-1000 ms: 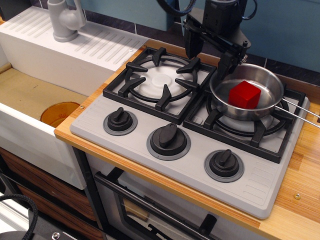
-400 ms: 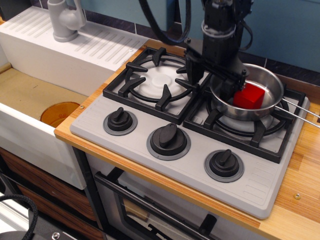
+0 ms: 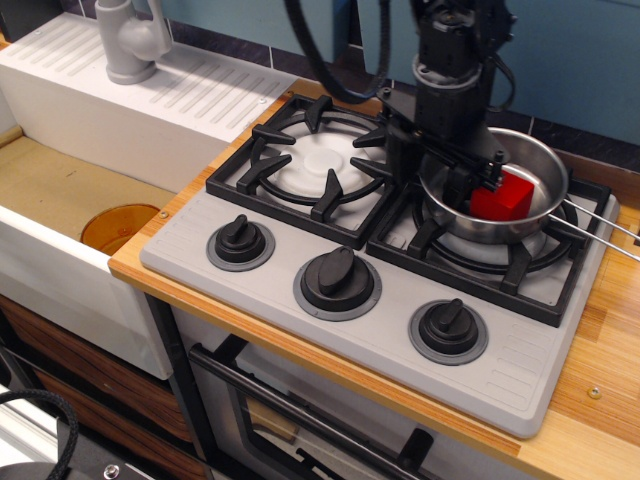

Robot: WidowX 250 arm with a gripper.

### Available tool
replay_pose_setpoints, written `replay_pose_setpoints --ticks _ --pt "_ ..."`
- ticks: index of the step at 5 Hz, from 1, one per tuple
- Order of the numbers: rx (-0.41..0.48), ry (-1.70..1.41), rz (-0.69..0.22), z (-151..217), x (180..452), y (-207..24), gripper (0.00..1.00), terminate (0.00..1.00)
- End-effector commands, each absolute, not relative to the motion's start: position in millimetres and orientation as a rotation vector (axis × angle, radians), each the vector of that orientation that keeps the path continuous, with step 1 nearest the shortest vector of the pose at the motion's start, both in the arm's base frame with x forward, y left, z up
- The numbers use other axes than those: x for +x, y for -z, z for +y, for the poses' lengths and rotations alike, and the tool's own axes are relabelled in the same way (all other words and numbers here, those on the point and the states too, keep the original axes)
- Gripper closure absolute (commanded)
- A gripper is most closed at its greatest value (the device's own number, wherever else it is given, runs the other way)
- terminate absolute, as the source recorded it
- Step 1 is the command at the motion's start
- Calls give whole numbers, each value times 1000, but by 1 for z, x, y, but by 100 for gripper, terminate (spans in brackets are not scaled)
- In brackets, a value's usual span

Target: Put redcube in pan and put pan on stove

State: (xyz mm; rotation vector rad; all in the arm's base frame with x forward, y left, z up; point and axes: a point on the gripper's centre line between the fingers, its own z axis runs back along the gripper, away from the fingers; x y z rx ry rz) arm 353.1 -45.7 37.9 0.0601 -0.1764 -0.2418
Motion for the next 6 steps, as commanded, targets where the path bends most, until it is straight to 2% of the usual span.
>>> replay_pose_setpoints --ticks 1,3,6 --pt "61 250 -175 -48 361 -50 100 0" --pt "82 227 -143 -50 355 -68 100 0" --pt "136 210 -89 -52 338 -118 100 0"
